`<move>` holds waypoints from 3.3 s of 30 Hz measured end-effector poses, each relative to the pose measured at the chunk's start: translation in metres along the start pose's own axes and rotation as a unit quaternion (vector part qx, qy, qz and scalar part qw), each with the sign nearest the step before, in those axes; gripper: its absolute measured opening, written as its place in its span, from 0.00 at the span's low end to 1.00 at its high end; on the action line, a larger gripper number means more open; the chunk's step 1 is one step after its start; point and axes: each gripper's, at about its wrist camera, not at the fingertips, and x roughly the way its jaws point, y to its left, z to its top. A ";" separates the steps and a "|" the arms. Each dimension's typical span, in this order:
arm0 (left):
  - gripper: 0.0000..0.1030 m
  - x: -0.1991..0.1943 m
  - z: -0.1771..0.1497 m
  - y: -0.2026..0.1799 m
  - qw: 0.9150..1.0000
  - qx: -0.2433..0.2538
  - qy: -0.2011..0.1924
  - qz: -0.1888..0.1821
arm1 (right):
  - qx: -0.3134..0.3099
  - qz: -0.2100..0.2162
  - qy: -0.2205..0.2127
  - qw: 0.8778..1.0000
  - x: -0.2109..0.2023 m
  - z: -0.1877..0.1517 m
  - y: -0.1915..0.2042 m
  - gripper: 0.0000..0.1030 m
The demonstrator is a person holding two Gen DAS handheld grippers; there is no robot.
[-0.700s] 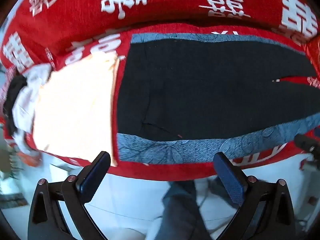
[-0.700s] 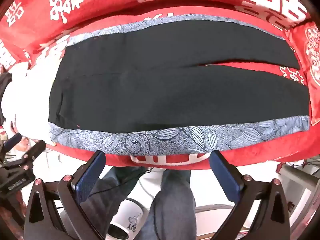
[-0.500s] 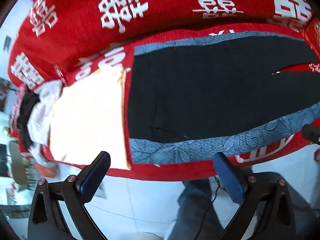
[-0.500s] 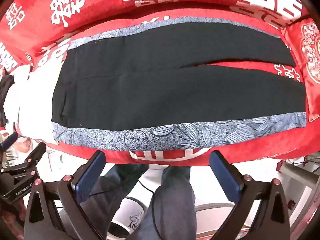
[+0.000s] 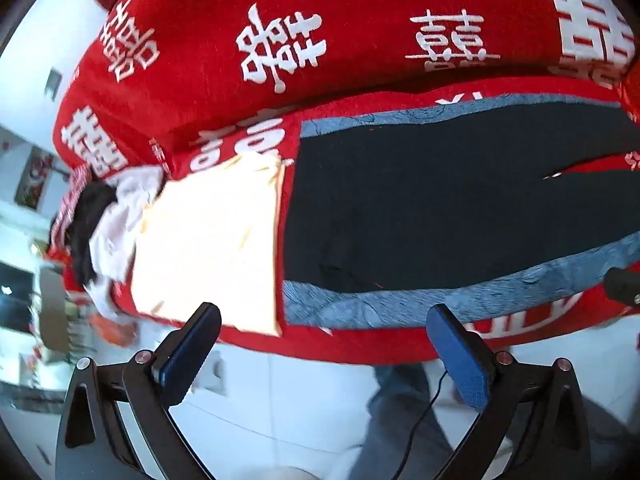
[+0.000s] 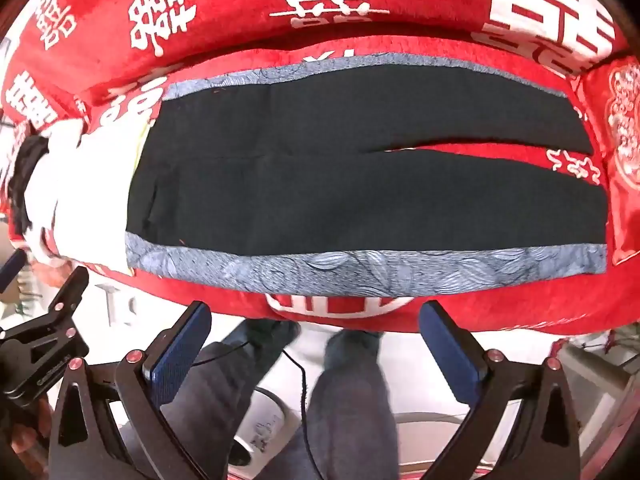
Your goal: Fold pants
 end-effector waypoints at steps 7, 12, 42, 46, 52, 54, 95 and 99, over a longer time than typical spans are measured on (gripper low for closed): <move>1.00 -0.010 0.003 0.000 0.998 -0.014 0.018 -0.051 | -0.016 -0.003 0.000 1.000 -0.014 -0.002 0.004 1.00; 1.00 -0.007 0.007 0.005 0.997 0.001 0.016 -0.071 | 0.001 -0.012 -0.023 1.000 -0.019 -0.003 0.014 1.00; 1.00 0.011 0.013 0.041 0.993 -0.009 0.007 -0.113 | 0.029 -0.050 -0.037 0.998 -0.019 -0.014 0.048 1.00; 1.00 0.012 0.013 0.043 0.994 -0.010 0.006 -0.112 | 0.028 -0.053 -0.040 0.997 -0.020 -0.015 0.051 1.00; 1.00 0.010 0.010 0.046 0.994 -0.013 0.001 -0.112 | 0.024 -0.060 -0.043 0.997 -0.021 -0.014 0.056 1.00; 1.00 0.011 0.010 0.048 0.994 -0.014 0.001 -0.110 | 0.021 -0.062 -0.044 0.997 -0.022 -0.014 0.059 1.00; 1.00 0.039 0.020 0.052 0.991 -0.023 0.039 -0.122 | 0.012 -0.069 -0.026 0.997 -0.004 0.009 0.063 1.00; 1.00 0.049 0.016 0.049 0.990 -0.023 0.052 -0.128 | 0.021 -0.065 -0.016 0.998 0.006 0.010 0.059 1.00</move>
